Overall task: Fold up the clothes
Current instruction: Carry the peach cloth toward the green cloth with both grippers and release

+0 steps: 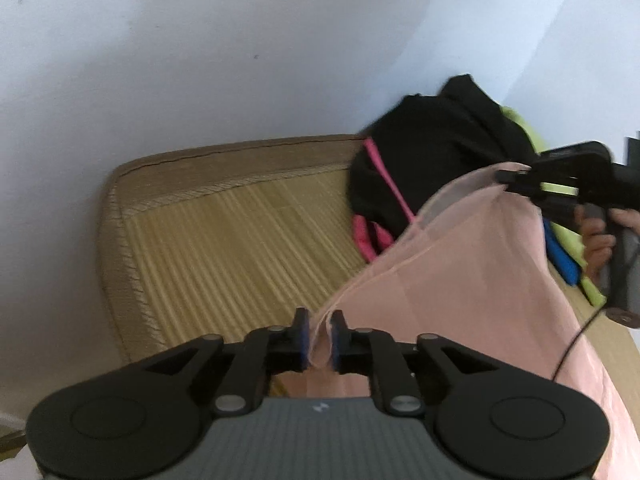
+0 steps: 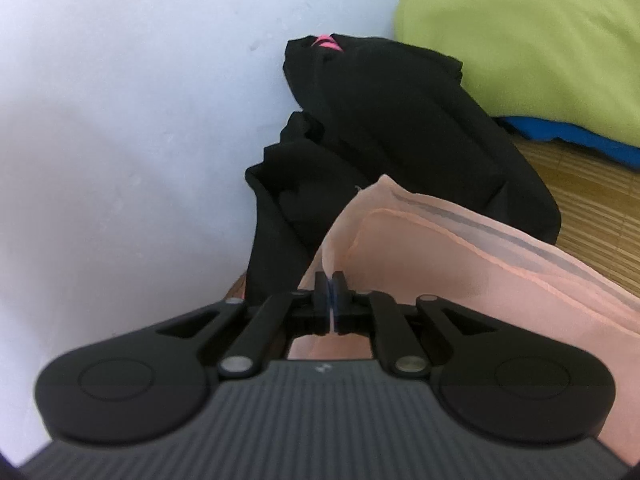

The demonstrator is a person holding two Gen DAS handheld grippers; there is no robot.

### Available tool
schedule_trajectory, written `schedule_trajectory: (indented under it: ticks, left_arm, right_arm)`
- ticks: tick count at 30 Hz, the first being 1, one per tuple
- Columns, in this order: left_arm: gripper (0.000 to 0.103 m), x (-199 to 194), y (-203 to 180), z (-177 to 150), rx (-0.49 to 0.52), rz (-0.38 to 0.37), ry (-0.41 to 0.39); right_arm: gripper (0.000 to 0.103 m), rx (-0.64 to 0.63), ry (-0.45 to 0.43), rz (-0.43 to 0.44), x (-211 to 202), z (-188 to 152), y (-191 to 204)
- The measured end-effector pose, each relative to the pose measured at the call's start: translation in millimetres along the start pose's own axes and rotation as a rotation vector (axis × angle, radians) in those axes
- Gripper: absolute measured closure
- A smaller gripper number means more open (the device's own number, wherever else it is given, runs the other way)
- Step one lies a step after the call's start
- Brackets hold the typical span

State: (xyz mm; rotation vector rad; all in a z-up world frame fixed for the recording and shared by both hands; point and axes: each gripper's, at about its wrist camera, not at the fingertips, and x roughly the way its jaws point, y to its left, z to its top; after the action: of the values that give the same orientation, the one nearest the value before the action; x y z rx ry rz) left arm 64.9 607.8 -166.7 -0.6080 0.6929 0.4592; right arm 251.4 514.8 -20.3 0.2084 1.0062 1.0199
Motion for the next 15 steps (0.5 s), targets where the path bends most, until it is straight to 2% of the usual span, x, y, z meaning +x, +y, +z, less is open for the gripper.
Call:
schedule_trajectory:
  ticks: [1,2,4,5,7,9,11,15]
  left_arm:
    - [0.08,0,0,2,0.006,0.019,-0.008]
    - [0.074,1,1,4,0.012,0.038,-0.017]
    - [0.068,-5,1,8,0.025,0.073,-0.035]
    - [0.063,-8,1,10,0.03,0.085,-0.042]
    - [0.061,-14,1,14,0.031,0.093,-0.055]
    - [0.061,-24,-3,17,0.044,0.102,-0.075]
    - [0.059,-35,-16,18,0.084,0.07,-0.077]
    - [0.054,-51,-71,5,0.263,-0.025,-0.049]
  right_arm:
    - [0.089,0.007,-0.01,0.003,-2,1,0]
    - [0.076,0.011,-0.024,0.009,-8,3,0]
    - [0.057,0.014,-0.059,0.023,-24,6,-2]
    - [0.051,0.015,-0.081,0.031,-35,7,-3]
    - [0.045,-0.008,-0.09,0.018,-62,8,-6]
    - [0.045,-0.034,-0.092,0.0,-91,8,-9]
    - [0.045,-0.067,-0.093,-0.032,-136,-3,-20]
    - [0.046,-0.133,-0.095,-0.103,-231,-30,-46]
